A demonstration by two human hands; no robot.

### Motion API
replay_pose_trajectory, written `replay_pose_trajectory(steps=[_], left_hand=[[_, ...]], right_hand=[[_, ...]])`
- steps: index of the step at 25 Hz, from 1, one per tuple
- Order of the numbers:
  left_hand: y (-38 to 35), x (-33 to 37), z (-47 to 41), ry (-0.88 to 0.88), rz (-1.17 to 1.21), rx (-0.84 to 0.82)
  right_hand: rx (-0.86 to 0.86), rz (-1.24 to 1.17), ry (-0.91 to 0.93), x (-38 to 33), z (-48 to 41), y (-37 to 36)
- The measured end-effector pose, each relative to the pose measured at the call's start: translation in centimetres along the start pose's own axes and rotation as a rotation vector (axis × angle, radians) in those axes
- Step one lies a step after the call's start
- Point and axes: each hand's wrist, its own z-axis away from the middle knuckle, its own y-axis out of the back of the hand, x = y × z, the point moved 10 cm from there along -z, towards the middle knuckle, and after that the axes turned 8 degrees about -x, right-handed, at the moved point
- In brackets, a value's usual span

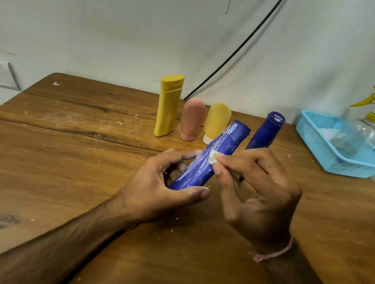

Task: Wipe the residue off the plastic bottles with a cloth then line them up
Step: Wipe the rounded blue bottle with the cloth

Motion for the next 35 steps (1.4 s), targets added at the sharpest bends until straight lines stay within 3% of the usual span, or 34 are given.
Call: replay_pose_trajectory(steps=[3, 5, 8, 13, 18, 23, 28, 32, 35], left_hand=[[0.4, -0.3, -0.1, 0.02, -0.071, 0.004], [0.5, -0.3, 0.0, 0.005, -0.051, 0.023], [0.6, -0.2, -0.2, -0.036, 0.123, 0.037], [-1.1, -1.1, -0.3, 0.077, 0.413, -0.089], [-1.1, -1.8, -0.6, 0.119, 0.712, -0.082], [-0.5, -2.3, -0.6, 0.123, 0.635, 0.021], [0.9, -2.1, -0.3, 0.081, 0.48, 0.181], [1.6, -1.5, 0.0, 0.038, 0.209, 0.247], [2.0, -0.9, 0.0, -0.028, 0.171, 0.268]], right_hand=[[0.144, 0.038, -0.184, 2.7, 0.0, 1.5], [0.12, -0.011, -0.179, 2.7, 0.1, 1.1], [-0.027, -0.11, -0.093, 0.7, 0.5, -1.1], [0.117, -0.108, -0.304, 3.1, 0.8, -0.6], [-0.047, -0.162, -0.106, -0.7, 1.0, -2.8], [0.031, -0.111, -0.183, 0.4, 0.7, -2.1], [-0.225, -0.191, 0.031, -3.8, 1.4, -5.0], [-0.003, -0.024, -0.171, 0.0, 0.7, -2.4], [-0.205, -0.166, -0.047, -1.7, 1.0, -4.5]])
